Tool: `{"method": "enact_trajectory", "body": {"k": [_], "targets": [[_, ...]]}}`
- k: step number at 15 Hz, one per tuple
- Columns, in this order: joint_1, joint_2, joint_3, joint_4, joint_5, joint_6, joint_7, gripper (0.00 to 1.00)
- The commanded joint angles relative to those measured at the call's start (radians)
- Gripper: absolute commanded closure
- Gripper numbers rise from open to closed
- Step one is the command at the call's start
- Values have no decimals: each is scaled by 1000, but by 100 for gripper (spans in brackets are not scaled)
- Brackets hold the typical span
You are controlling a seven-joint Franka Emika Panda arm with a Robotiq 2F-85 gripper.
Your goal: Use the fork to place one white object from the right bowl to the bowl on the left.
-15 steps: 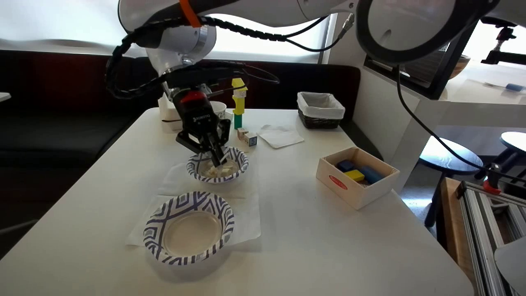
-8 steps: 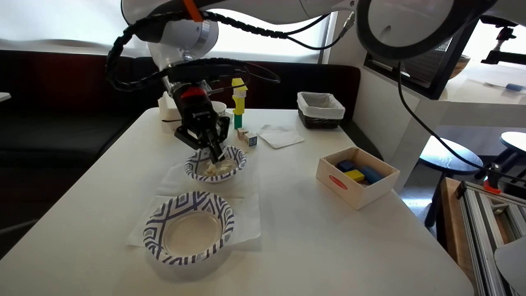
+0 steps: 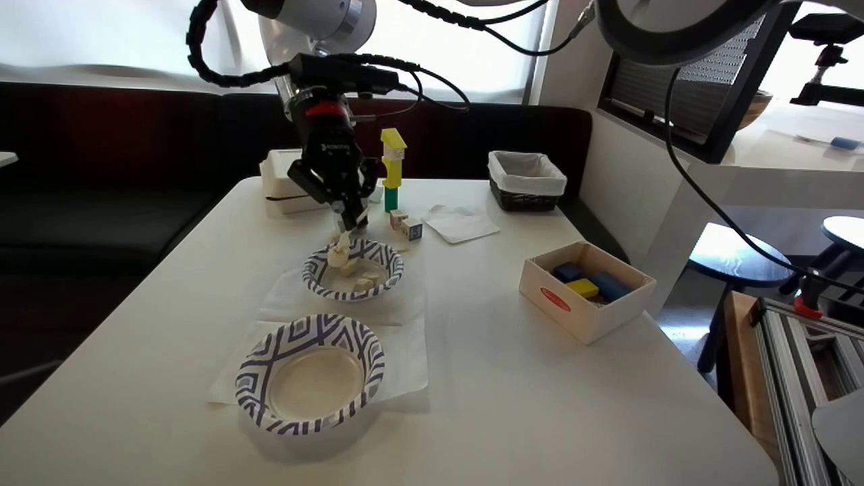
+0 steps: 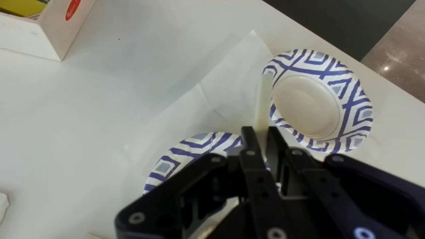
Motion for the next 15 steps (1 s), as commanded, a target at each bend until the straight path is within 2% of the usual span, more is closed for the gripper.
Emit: {"method": "enact_trajectory", "body": {"k": [1,6,9,10,11,15], "targets": [[-26,-18,31,-8,28,-51,-43,97],[-25,-39,102,-21,35,-191,-167,97],[5,-23,136,-32,18,-275,-218,97],[17,-14,141,-38,9,-287,-231,97],[29,-37,146,-111,-2,-257,-251,97],[90,28,141,-99,-13,-243,-248,97]]}}
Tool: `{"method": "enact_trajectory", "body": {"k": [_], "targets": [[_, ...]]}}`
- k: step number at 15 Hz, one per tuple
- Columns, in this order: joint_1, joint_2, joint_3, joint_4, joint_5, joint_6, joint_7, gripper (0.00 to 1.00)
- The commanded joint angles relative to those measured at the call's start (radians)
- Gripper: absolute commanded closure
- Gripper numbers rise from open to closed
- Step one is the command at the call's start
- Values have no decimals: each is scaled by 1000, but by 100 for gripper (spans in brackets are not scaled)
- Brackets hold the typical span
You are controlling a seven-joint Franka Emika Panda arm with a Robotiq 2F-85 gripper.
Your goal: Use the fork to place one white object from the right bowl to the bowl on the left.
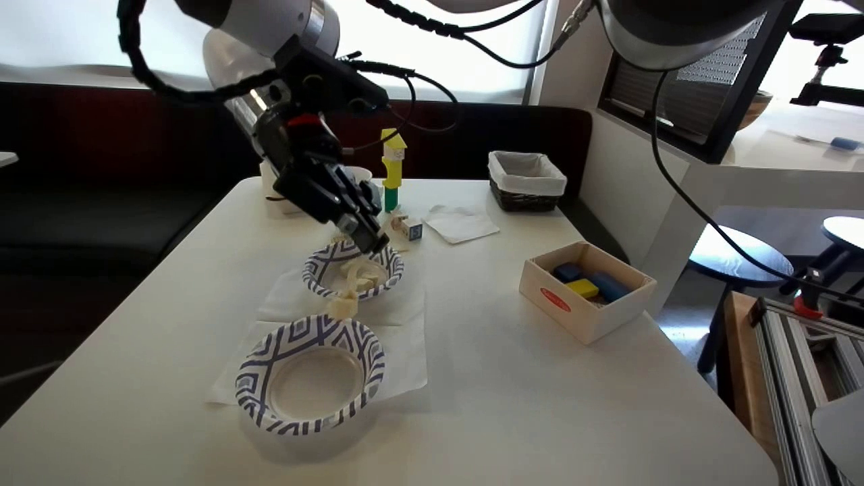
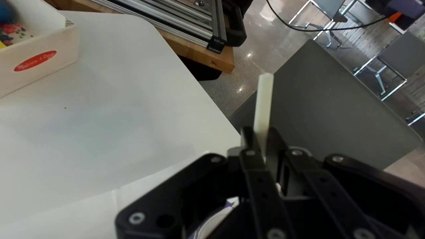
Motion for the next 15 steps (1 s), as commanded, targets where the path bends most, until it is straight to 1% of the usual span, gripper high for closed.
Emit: {"method": "enact_trajectory", "body": {"k": [1,5,9,13,15], "targets": [[44,45,-2,-15,-20,38,-15,97],[73,83,-10,-4,-19,159,-19,97],[70,85,-26,-8,-34,262,-34,97],[46,76,-40,-2,-27,283,-29,97],[43,78,-48,-4,-34,263,-27,97]]}}
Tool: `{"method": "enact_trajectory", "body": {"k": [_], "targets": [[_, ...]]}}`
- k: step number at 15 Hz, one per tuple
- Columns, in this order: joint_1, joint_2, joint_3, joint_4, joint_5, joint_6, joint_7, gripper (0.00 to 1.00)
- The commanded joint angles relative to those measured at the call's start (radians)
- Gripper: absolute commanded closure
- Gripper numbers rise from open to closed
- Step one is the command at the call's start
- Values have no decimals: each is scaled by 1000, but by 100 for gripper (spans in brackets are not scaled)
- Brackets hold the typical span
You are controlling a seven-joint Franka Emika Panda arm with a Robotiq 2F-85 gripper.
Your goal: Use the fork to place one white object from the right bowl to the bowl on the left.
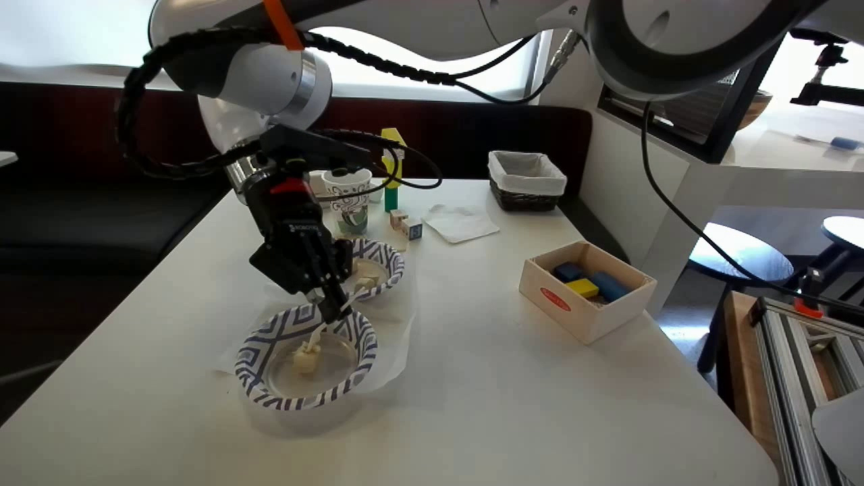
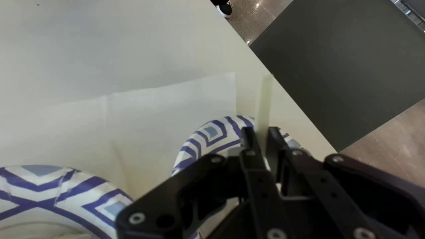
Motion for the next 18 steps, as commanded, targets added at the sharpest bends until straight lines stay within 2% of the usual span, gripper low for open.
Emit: {"method": "enact_trajectory", "body": {"k": [1,2,3,5,12,13,18], "targets": [[-1,4,-20,-4,-26,8,-13,97],[-7,0,-8,-1,-1,0,0,97],[-9,1,-4,-2,7,-3,3,66],[-10,-2,0,-3,12,-8,6,56],[-32,-81,11,0,41,-9,51,4],[-40,-105,5,1,37,-8,63,0],[-91,-221,-31,-11,-2,-20,60,0]]}}
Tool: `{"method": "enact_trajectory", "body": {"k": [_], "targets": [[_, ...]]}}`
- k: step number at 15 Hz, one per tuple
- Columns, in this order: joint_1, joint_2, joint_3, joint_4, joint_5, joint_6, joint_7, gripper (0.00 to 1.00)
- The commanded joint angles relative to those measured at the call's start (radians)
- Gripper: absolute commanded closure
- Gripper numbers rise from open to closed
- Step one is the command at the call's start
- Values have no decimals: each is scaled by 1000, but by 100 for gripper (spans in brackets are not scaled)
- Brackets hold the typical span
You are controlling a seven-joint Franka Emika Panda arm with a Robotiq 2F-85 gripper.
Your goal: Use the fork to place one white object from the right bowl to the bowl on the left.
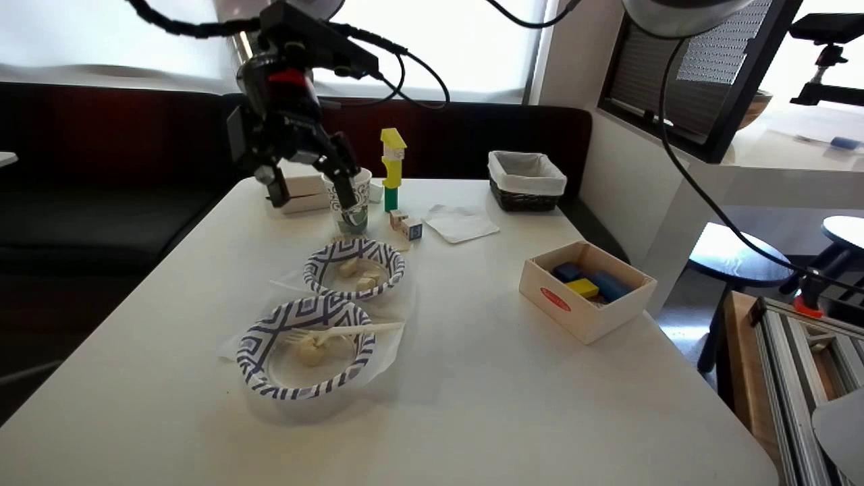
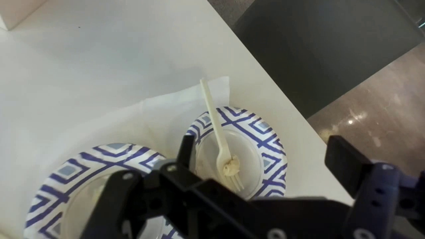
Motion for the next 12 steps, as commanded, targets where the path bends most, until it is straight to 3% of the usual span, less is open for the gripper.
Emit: {"method": "enact_trajectory", "body": {"k": [1,12], "targets": [[-29,-78,-21,-35,-17,-7,-9,0],[-48,-87,-20,-12,-11,-3,-11,0]]}}
